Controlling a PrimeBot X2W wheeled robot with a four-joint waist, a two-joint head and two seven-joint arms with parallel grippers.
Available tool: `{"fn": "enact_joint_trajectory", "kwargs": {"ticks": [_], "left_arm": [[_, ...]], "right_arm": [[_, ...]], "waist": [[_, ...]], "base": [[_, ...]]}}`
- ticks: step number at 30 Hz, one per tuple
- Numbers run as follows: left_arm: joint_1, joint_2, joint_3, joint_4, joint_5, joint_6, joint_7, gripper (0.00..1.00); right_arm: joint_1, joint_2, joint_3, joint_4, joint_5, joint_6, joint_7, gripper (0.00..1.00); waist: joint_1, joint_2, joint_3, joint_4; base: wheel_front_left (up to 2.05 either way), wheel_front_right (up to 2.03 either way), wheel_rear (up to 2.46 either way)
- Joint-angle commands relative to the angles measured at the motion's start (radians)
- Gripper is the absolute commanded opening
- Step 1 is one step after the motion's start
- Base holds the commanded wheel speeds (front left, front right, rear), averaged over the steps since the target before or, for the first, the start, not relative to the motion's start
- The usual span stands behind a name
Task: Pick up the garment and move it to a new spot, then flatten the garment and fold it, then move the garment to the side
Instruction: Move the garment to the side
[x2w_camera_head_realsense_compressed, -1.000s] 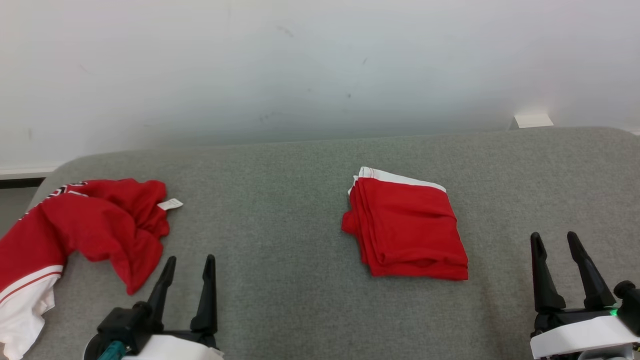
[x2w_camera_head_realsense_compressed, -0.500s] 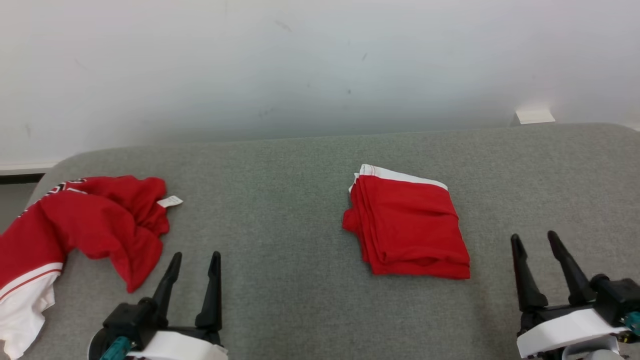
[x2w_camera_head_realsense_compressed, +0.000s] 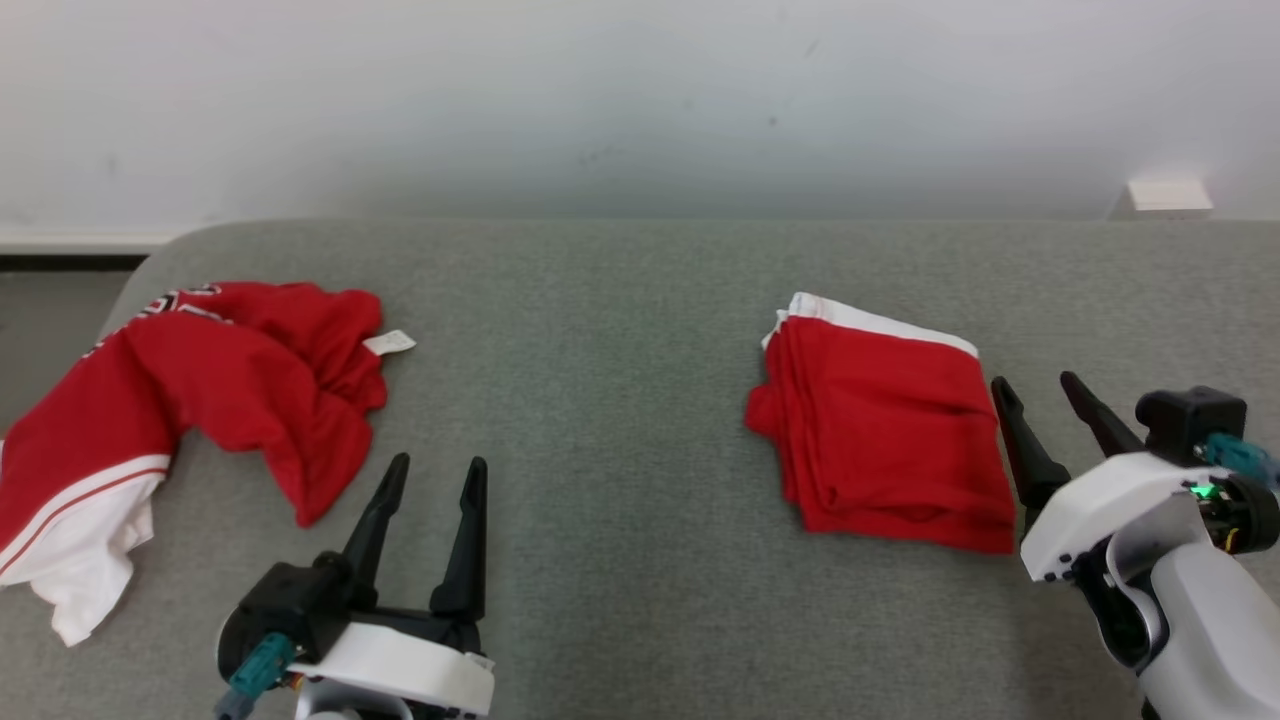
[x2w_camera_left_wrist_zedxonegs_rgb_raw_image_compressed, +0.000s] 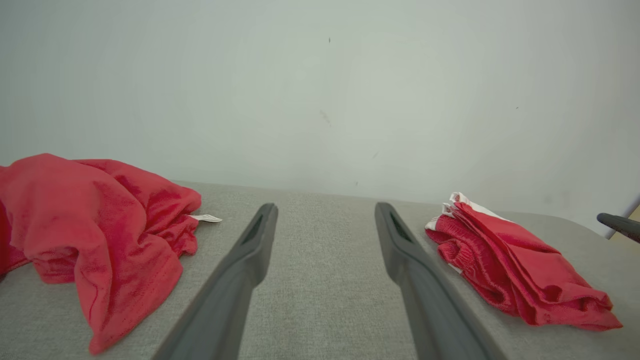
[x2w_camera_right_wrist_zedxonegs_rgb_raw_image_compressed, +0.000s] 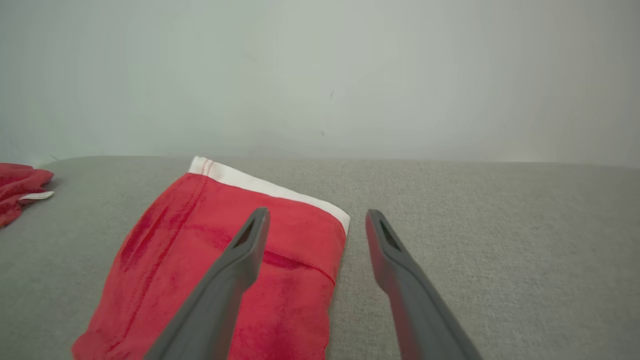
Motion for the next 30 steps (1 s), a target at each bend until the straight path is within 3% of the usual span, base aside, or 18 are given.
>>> {"fn": "enact_joint_trajectory", "kwargs": {"ticks": [1, 9, 17, 18, 19, 20, 21, 30], "left_arm": [[-0.007, 0.004, 0.002, 0.003, -0.005, 0.000, 0.000, 1.00], [-0.017, 0.004, -0.005, 0.016, 0.000, -0.003, 0.000, 1.00], [-0.021, 0.004, -0.009, 0.027, -0.009, -0.003, 0.000, 1.00], [-0.020, 0.004, -0.010, 0.029, -0.009, -0.003, 0.000, 1.00], [-0.018, 0.004, -0.011, 0.031, -0.008, -0.003, 0.000, 1.00], [-0.015, 0.004, -0.010, 0.035, -0.007, -0.003, 0.000, 1.00], [-0.012, 0.004, -0.011, 0.038, -0.006, -0.004, 0.000, 1.00], [-0.005, 0.004, -0.035, 0.045, -0.016, -0.016, 0.000, 1.00]], "right_arm": [[-0.015, 0.001, 0.003, 0.019, 0.009, -0.002, 0.010, 1.00], [-0.175, 0.033, -0.034, 0.318, 0.077, -0.002, 0.259, 1.00], [-0.199, 0.067, -0.020, 0.437, 0.144, -0.002, 0.382, 1.00], [-0.198, 0.066, -0.019, 0.440, 0.152, -0.002, 0.370, 0.53], [-0.198, 0.067, -0.019, 0.441, 0.155, -0.002, 0.356, 0.34], [-0.197, 0.068, -0.017, 0.441, 0.159, -0.002, 0.340, 0.07], [-0.196, 0.067, -0.014, 0.441, 0.160, -0.002, 0.325, 0.00], [-0.233, 0.030, 0.033, 0.454, 0.144, -0.002, 0.204, 0.00]], "waist": [[-0.0001, -0.0001, 0.018, 0.020], [-0.0001, -0.0001, 0.033, 0.075], [-0.0001, -0.0001, 0.039, 0.100], [-0.0001, -0.0001, 0.038, 0.100], [-0.0001, -0.0001, 0.037, 0.099], [-0.0001, -0.0001, 0.034, 0.096], [-0.0001, -0.0001, 0.030, 0.093], [-0.0001, -0.0001, -0.019, 0.018]], "base": [[0.00, 0.00, 0.00], [0.00, 0.00, 0.00], [0.00, 0.00, 0.00], [0.00, 0.00, 0.00], [0.00, 0.00, 0.00], [0.00, 0.00, 0.00], [0.00, 0.00, 0.00], [0.00, 0.00, 0.00]]}}
